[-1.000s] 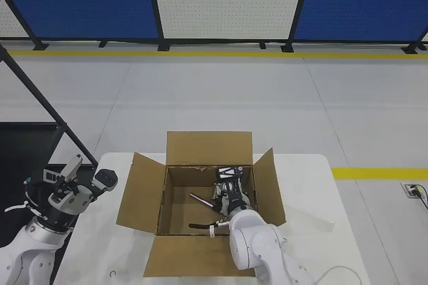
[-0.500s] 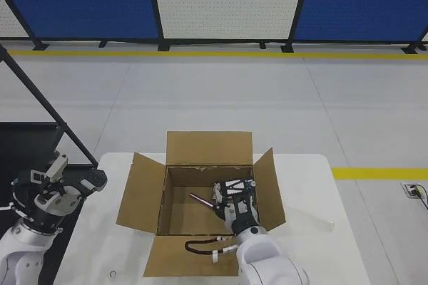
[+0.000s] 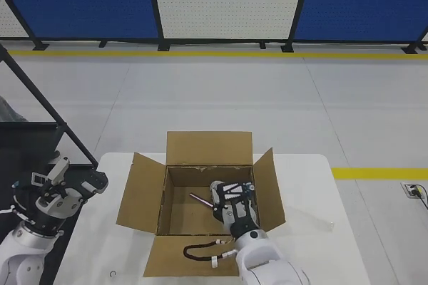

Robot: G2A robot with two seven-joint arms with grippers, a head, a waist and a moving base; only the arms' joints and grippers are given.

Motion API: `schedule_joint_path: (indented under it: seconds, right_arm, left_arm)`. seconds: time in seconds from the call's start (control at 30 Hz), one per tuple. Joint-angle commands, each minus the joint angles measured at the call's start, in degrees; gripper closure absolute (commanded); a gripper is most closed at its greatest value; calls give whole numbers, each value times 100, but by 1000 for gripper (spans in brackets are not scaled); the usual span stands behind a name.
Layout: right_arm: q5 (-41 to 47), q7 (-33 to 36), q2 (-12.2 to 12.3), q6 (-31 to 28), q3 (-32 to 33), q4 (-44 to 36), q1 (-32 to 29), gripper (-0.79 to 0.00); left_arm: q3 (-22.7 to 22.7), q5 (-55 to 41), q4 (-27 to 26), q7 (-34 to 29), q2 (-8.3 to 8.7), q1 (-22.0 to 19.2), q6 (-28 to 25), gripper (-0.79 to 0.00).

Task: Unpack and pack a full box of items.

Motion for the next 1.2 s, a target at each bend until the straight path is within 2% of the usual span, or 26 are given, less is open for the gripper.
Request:
schedule_joint_path:
  seconds: [0.0, 0.17, 0.73, 0.9, 1.1, 1.17]
  right_arm:
    - [-103, -10, 2, -38, -1, -220, -96, 0]
    - [-6, -82, 13, -258, 23, -883, -439, 0]
    - [-15, -165, 16, -294, 35, -874, -484, 0]
    - [-114, -401, 39, -402, 145, -1168, -829, 0]
    - [75, -803, 96, -486, 420, -1867, -1574, 0]
    - [120, -970, 111, -498, 567, -1872, -1749, 0]
  left_arm:
    - [-33, -65, -7, -17, 4, 67, 31, -785]
    - [-80, -162, -7, -38, 8, 141, 75, -785]
    - [-80, -162, -7, -38, 8, 141, 75, -785]
    - [-68, -135, -89, 42, 11, 162, 90, -785]
    - [-89, -90, -36, 138, 35, 47, 159, -785]
    - [-89, -90, -36, 138, 35, 47, 159, -785]
